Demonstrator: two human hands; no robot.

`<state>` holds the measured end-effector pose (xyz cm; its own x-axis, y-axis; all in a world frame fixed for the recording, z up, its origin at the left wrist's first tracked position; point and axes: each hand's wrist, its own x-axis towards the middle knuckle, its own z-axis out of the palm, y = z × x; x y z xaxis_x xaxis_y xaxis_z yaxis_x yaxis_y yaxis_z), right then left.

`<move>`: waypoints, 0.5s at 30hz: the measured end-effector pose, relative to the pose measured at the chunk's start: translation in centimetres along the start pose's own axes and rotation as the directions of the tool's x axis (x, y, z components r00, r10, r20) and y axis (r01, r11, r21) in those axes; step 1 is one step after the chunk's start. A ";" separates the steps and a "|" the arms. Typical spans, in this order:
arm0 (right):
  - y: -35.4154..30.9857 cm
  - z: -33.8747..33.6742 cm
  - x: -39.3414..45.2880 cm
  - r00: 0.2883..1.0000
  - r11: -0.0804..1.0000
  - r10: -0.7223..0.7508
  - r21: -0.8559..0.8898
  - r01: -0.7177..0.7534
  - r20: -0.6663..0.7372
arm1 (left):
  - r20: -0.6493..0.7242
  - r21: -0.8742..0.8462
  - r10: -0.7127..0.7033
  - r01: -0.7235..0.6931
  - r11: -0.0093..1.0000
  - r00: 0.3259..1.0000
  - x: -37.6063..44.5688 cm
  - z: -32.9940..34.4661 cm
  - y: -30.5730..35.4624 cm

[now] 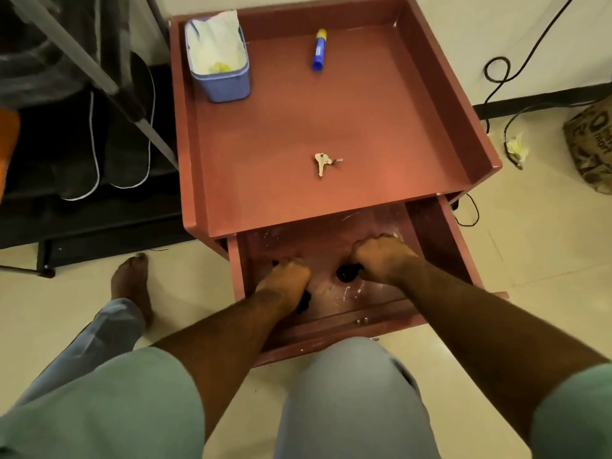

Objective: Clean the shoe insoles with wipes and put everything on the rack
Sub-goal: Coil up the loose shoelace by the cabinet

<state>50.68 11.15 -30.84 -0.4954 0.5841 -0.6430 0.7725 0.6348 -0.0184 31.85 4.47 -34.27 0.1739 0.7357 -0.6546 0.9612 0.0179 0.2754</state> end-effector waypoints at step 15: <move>-0.5 3.2 0.1 0.998 0.997 -0.026 0.068 0.021 0.064 | 0.103 0.521 0.070 -0.113 0.846 0.992 -2.7 -0.7 0.3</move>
<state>51.51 9.28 -33.39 -0.4885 0.5341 -0.6899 0.7870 0.6112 -0.0841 31.50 2.97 -31.94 0.2617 0.6617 -0.7026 0.9051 -0.4211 -0.0595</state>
